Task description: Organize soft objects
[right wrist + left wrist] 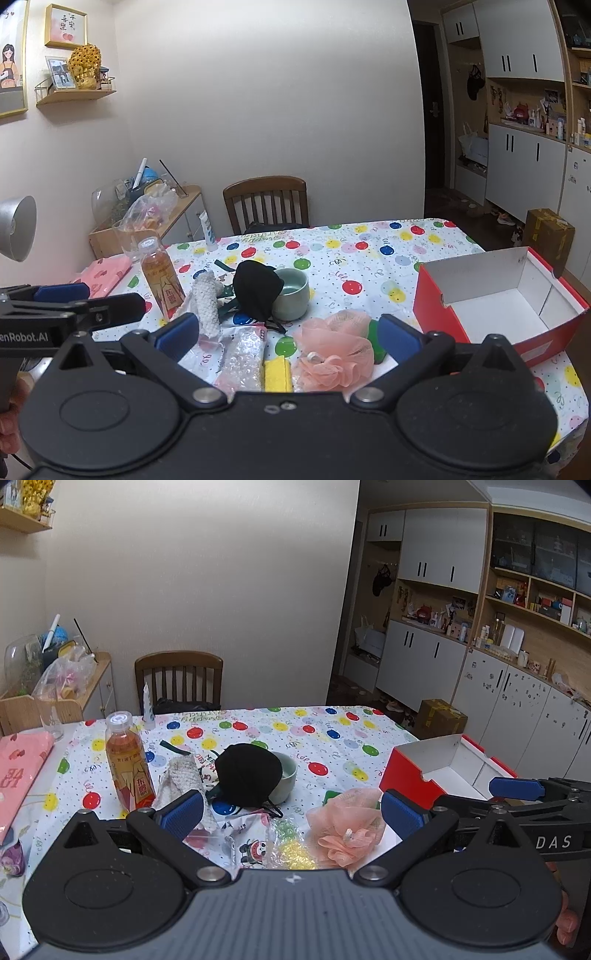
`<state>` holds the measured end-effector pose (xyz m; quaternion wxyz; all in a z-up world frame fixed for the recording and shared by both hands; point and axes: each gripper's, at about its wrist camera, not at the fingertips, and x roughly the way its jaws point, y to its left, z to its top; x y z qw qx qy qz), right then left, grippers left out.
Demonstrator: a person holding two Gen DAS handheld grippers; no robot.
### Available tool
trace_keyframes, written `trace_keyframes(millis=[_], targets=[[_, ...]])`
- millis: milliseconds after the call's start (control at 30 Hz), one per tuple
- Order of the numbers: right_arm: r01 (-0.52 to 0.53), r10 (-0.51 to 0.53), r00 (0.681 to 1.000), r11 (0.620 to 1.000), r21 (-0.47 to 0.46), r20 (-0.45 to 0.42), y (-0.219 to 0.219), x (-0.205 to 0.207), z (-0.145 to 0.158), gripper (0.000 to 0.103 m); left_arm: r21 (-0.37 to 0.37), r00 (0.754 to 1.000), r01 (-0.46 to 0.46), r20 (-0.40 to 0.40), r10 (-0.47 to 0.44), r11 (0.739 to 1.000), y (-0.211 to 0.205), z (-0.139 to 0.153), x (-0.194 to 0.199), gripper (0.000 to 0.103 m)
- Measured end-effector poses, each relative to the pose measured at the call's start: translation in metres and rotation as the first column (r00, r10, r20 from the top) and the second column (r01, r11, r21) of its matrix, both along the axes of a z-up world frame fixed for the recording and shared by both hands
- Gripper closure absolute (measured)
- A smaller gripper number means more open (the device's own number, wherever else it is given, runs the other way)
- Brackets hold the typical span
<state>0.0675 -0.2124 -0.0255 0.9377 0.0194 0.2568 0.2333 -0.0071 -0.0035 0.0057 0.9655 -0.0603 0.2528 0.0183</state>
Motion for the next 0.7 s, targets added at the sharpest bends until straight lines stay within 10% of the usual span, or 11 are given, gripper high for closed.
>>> trace_keyframes(millis=[700], targets=[[-0.006, 0.006, 1.0, 1.0, 0.0, -0.002, 0.0027, 0.0009, -0.0009, 0.0, -0.023, 1.0, -0.002, -0.004, 0.002, 1.0, 0.0033, -0.0025, 0.0026, 0.0]])
